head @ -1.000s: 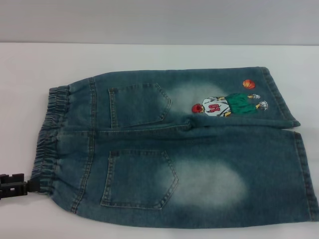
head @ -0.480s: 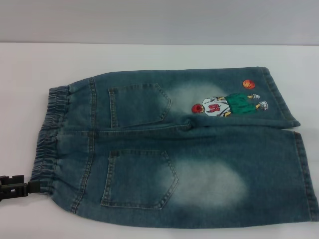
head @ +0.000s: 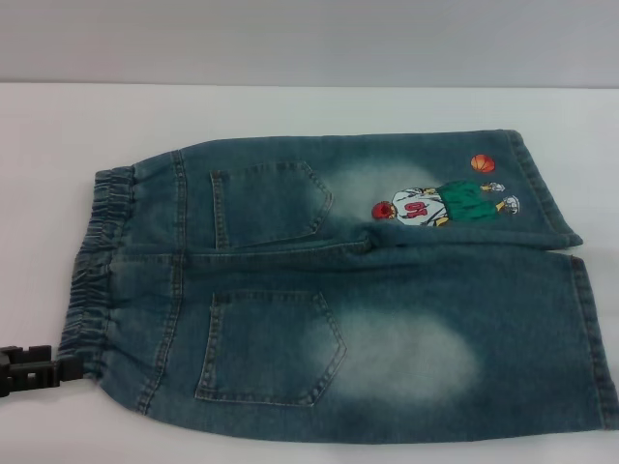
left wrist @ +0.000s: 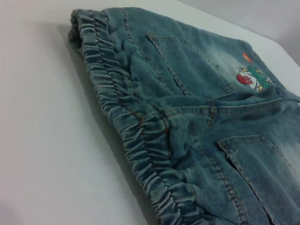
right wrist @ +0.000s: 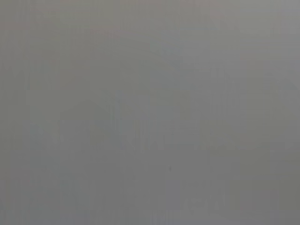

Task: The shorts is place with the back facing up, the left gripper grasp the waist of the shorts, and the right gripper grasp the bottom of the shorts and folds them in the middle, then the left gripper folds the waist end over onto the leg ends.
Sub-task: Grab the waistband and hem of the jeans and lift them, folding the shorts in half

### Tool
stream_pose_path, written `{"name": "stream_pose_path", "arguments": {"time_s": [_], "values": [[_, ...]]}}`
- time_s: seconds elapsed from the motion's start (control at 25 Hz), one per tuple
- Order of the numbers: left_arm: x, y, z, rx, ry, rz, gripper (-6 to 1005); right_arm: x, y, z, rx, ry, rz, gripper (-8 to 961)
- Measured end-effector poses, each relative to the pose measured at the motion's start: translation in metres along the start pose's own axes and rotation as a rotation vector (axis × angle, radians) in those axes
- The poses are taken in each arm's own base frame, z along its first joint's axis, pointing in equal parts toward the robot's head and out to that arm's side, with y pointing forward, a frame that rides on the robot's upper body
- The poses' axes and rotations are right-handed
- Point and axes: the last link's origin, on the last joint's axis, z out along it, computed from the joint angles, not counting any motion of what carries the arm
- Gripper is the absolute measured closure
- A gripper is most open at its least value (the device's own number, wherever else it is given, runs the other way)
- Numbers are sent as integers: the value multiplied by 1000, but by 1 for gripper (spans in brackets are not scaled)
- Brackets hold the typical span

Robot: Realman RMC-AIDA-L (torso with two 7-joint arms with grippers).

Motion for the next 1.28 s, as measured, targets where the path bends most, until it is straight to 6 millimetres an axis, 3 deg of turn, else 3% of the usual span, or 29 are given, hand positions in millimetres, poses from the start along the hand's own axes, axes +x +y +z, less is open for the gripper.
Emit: {"name": "stream_pose_path", "arguments": {"time_s": [1.28], "values": [[7, 7, 7, -43, -3, 15, 153, -1, 0, 0, 0, -6, -2, 274]]}}
